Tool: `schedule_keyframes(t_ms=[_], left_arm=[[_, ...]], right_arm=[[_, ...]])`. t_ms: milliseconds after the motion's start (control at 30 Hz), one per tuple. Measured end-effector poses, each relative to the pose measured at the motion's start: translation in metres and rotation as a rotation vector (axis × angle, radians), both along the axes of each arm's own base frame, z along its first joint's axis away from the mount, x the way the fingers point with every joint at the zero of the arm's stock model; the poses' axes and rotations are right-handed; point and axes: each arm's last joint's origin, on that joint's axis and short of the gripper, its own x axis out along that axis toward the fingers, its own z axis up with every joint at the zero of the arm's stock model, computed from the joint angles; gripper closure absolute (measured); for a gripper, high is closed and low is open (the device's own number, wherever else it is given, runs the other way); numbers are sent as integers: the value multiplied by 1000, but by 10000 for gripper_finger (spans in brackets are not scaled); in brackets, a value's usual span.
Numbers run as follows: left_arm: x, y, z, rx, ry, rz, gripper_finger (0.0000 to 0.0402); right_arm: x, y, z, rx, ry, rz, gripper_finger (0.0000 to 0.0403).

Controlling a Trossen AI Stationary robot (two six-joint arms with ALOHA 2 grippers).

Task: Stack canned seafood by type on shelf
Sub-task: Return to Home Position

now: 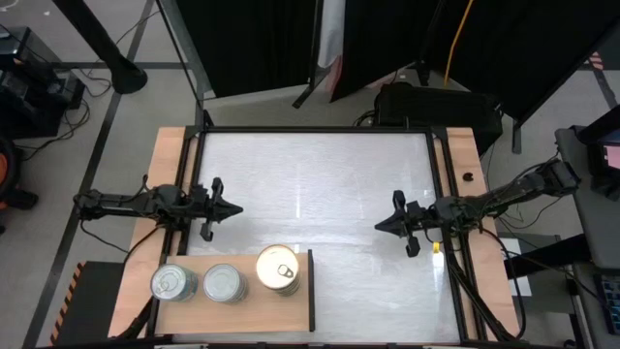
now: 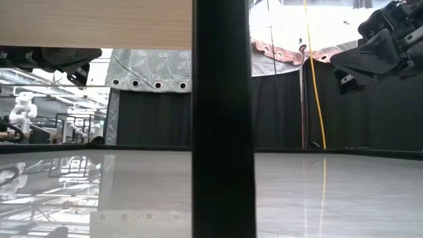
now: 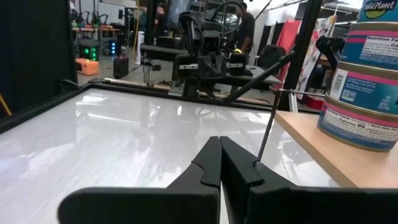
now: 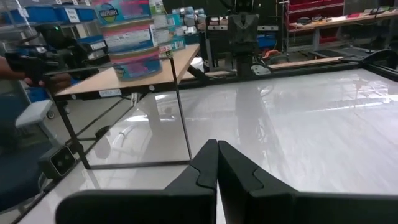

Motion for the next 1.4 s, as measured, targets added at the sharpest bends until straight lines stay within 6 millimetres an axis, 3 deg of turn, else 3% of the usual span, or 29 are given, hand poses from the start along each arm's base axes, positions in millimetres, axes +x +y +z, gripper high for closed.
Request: schedule_keyframes(t_ms=[300, 600, 1100, 1400], left_arm=[[0, 0, 0, 10, 2, 13, 400], [0, 1, 0, 158, -10, 25, 400], [0, 1, 0, 155, -8, 26, 400], [0, 1, 0, 155, -9, 26, 400]], right_arm=[[-4, -8, -1, 16, 34, -27, 403], [-19, -13, 7, 10, -19, -44, 403], [-42, -17, 11, -32, -93, -44, 403], [-42, -17, 11, -53, -96, -46, 403]])
